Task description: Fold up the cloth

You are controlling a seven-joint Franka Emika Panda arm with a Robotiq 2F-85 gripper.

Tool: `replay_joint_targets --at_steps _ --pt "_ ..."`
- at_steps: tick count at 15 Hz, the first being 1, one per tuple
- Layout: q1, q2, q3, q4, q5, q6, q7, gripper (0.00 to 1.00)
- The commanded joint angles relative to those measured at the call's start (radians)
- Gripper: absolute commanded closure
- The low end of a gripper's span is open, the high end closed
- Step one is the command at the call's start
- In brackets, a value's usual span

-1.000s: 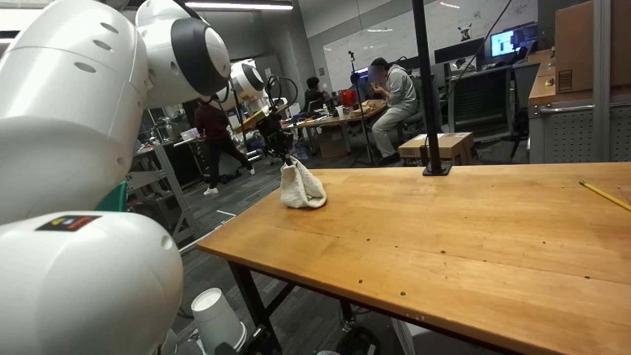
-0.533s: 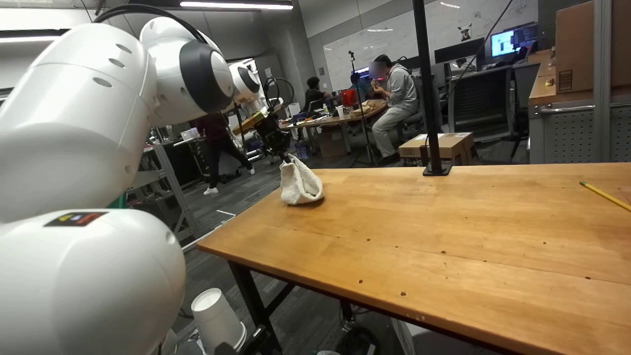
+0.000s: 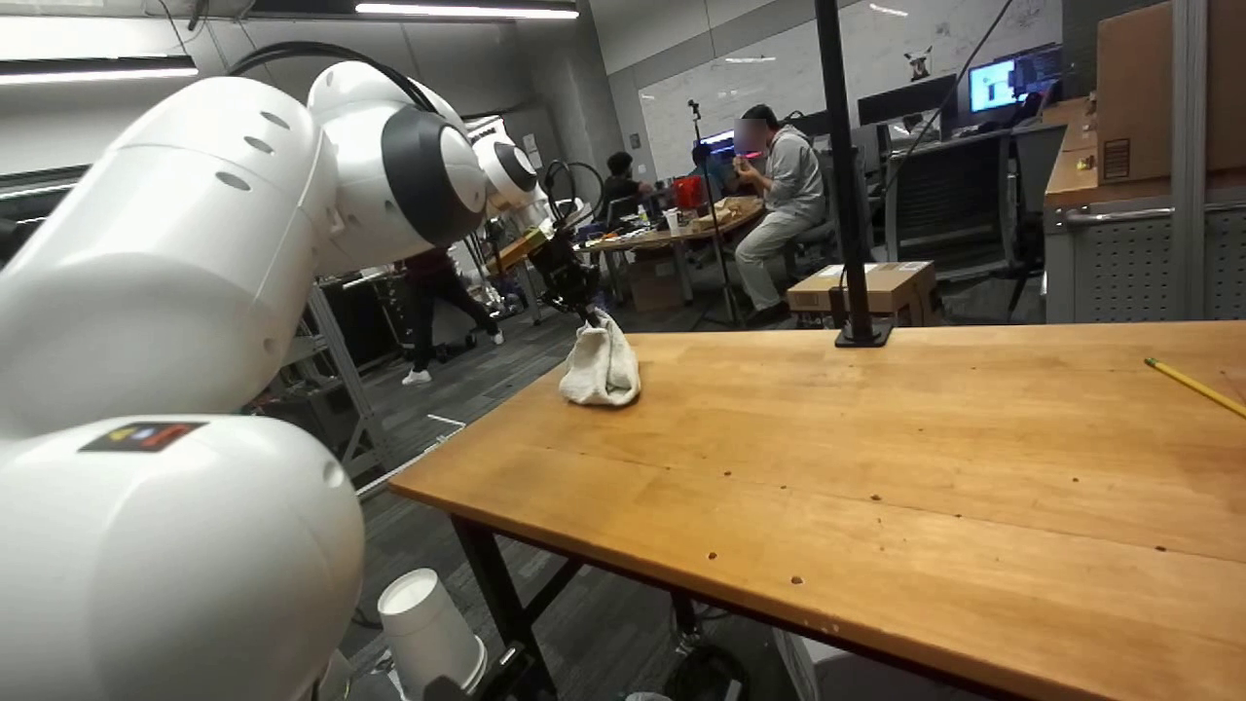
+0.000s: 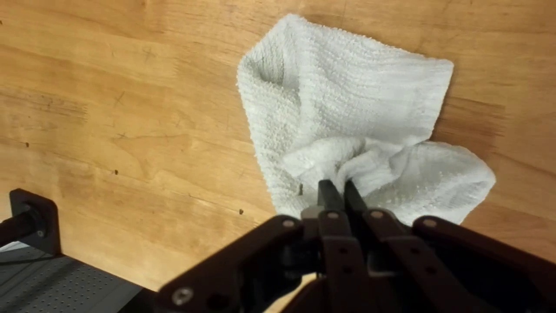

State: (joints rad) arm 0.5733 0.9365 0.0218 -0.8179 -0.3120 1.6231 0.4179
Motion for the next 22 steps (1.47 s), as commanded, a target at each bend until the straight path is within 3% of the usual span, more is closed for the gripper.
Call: replay_joint_targets --at_steps 1,6,22 --pt "-0.024 0.012 -0.008 0.018 0.007 0.003 0.015 0.97" --pt "-0.043 0.008 -0.004 0.003 0.008 0.005 0.029 0.97" --pt "-0.003 0.051 -0.003 0.031 -0.001 0.026 0.054 0.97"
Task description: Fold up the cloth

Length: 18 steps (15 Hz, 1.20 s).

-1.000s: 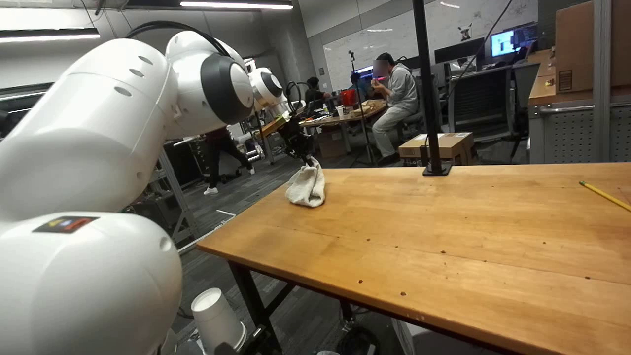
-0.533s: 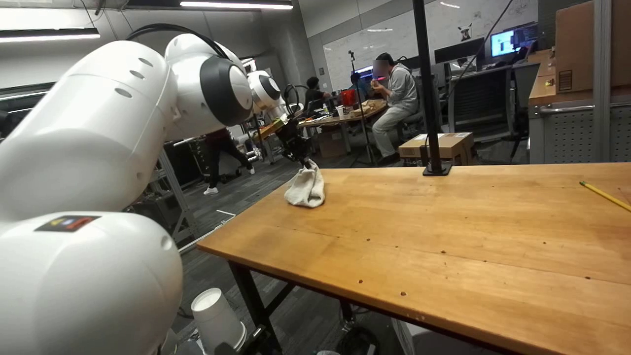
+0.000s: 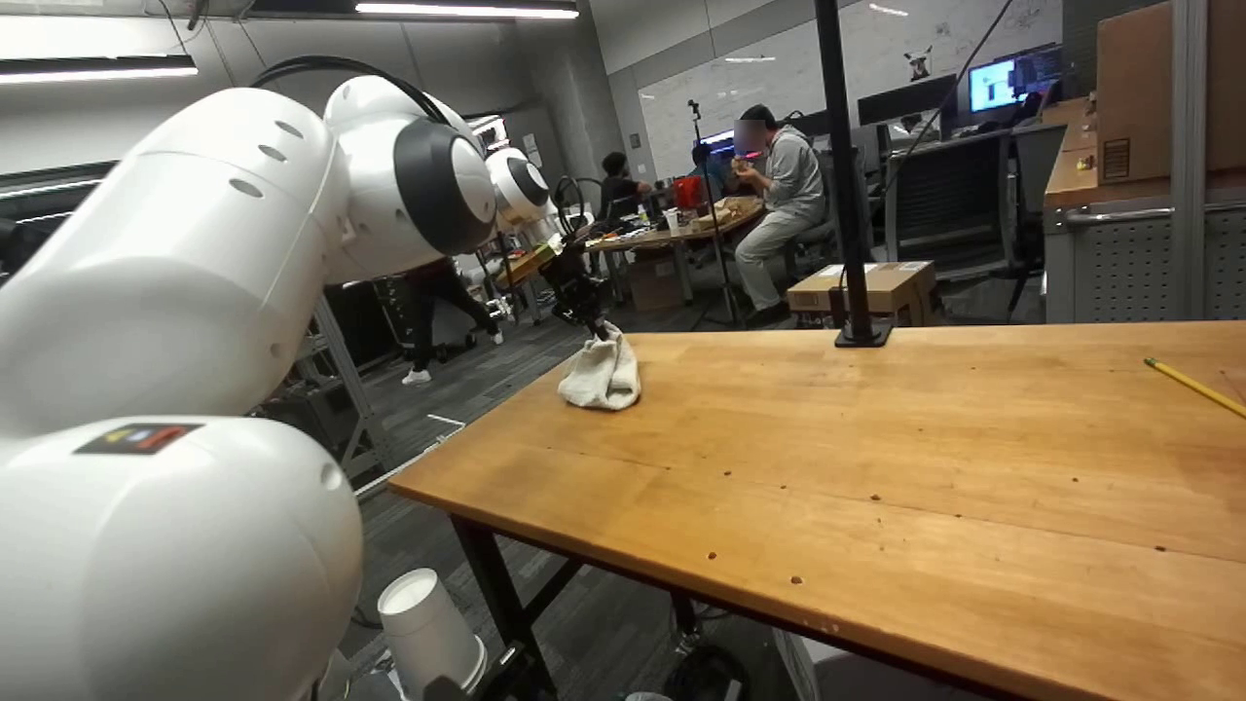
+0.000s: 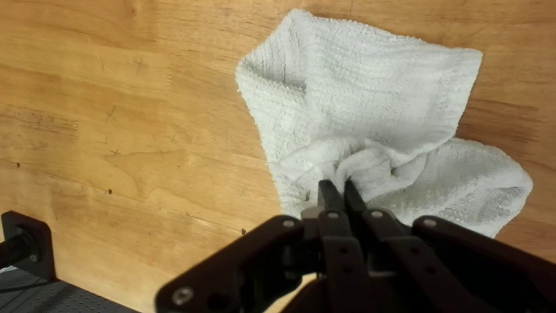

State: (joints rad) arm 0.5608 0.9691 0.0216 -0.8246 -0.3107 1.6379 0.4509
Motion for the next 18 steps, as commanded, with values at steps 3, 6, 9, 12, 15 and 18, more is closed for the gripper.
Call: replay_joint_targets --at_steps 3,6,9,12,15,18 --pt "0.013 0.025 -0.006 0.046 -0.001 0.010 0.034 0.97" --pt "0.010 0.029 -0.006 0.046 0.001 0.008 0.047 0.98" --pt "0.008 0.032 -0.006 0.045 0.003 0.005 0.057 0.97" --pt "0.005 0.031 -0.006 0.042 0.006 0.005 0.075 0.67" --pt "-0.001 0.026 -0.006 0.038 0.007 0.005 0.091 0.44" --pt "-0.011 0.015 -0.007 0.029 0.010 0.008 0.113 0.21"
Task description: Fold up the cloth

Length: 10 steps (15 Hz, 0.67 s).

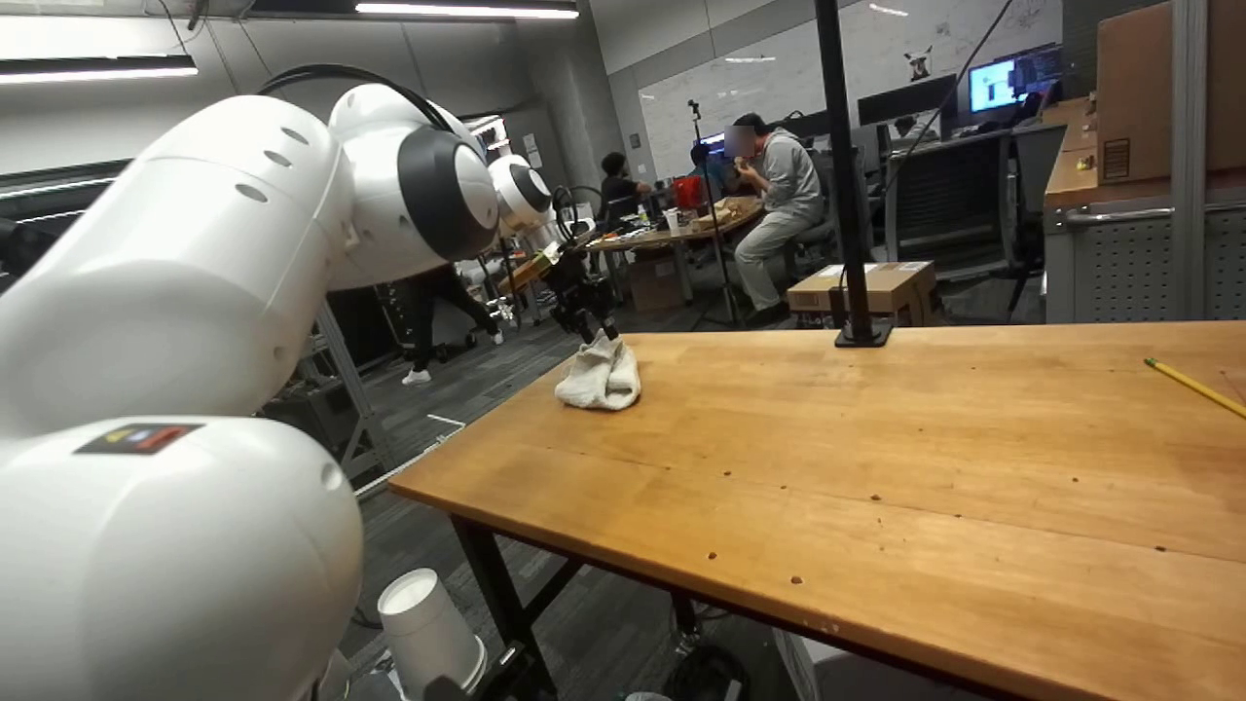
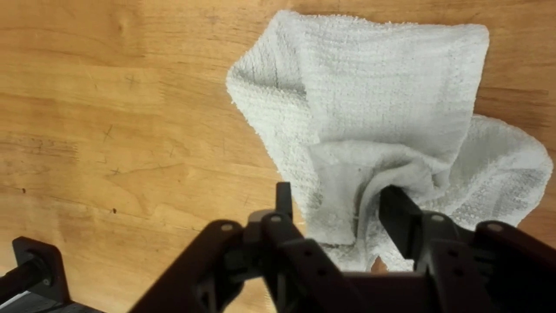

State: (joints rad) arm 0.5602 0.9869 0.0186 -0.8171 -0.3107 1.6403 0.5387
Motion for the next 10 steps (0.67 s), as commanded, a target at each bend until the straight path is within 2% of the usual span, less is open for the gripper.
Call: replay_joint_targets --at_steps 1,3,10 --pt "-0.014 -0.007 -0.003 0.019 0.010 0.007 0.032 0.12" --pt "-0.023 -0.019 -0.004 0.011 0.011 0.011 0.048 0.01" --pt "-0.066 -0.159 0.001 -0.094 0.016 0.044 0.133 0.00"
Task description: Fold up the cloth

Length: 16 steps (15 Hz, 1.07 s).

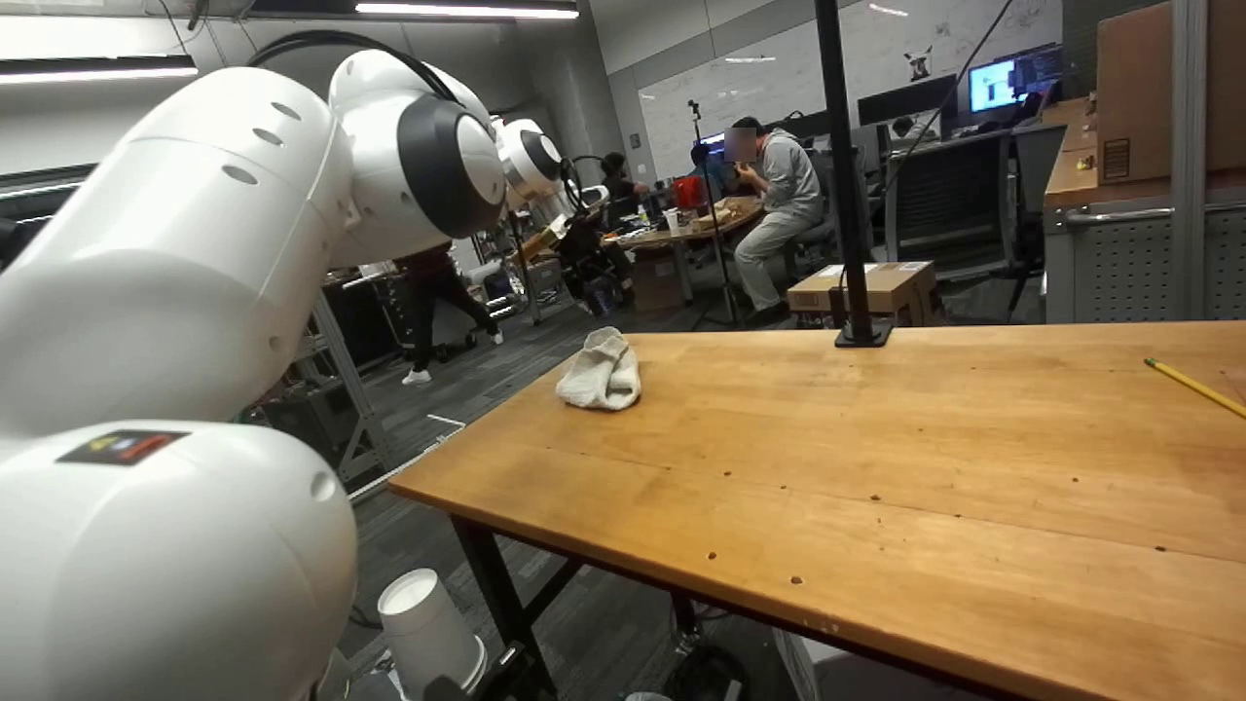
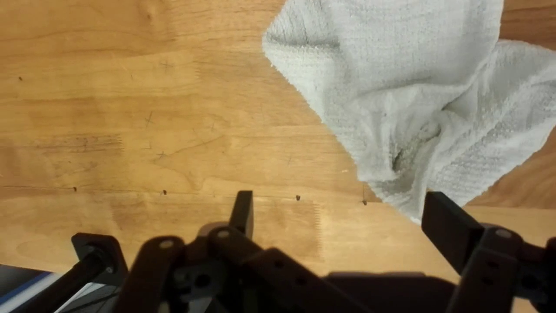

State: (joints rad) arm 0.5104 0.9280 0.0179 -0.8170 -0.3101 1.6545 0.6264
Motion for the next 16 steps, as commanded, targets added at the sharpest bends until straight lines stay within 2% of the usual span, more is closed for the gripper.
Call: replay_joint_targets --at_steps 1,6,10,16 --pt "-0.021 -0.122 0.002 -0.114 0.015 0.034 0.056 0.00" --pt "-0.058 -0.276 0.029 -0.290 0.077 0.082 0.092 0.00" --pt "-0.118 -0.424 0.062 -0.473 0.225 0.167 0.065 0.00" --pt "-0.196 -0.613 0.047 -0.748 0.361 0.293 0.029 0.00"
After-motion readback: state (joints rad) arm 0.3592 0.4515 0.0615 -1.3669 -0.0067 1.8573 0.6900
